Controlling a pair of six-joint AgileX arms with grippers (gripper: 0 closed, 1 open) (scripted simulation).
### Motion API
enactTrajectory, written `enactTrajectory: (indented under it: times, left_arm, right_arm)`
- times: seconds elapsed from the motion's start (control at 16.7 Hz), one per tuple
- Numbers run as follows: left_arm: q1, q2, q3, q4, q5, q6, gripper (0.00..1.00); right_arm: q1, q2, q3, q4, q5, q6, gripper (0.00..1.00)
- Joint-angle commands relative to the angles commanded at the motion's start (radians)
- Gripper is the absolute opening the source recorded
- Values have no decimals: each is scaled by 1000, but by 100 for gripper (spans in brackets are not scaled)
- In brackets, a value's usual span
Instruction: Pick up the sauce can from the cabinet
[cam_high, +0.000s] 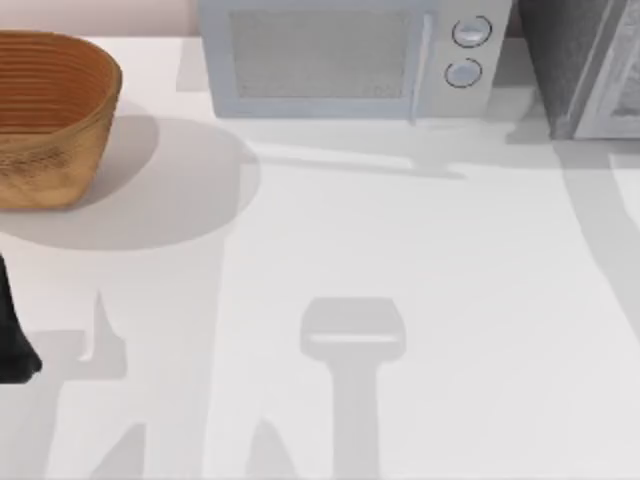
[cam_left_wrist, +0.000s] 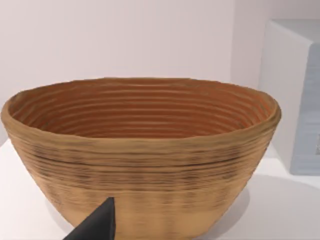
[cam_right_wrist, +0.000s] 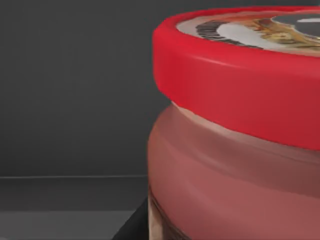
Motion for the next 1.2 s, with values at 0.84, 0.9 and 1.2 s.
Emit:
enactTrajectory:
  times: [0.84, 0.9, 1.2]
  left_arm:
    - [0, 0, 0, 0, 0, 0, 100]
    - [0, 0, 0, 0, 0, 0, 100]
    - [0, 0, 0, 0, 0, 0, 100]
  right_arm:
    - [-82, -810, -1376, 423, -97, -16, 0]
    - [-89, -880, -1492, 459, -105, -17, 0]
    - [-119, -1191, -1913, 625, -141, -22, 0]
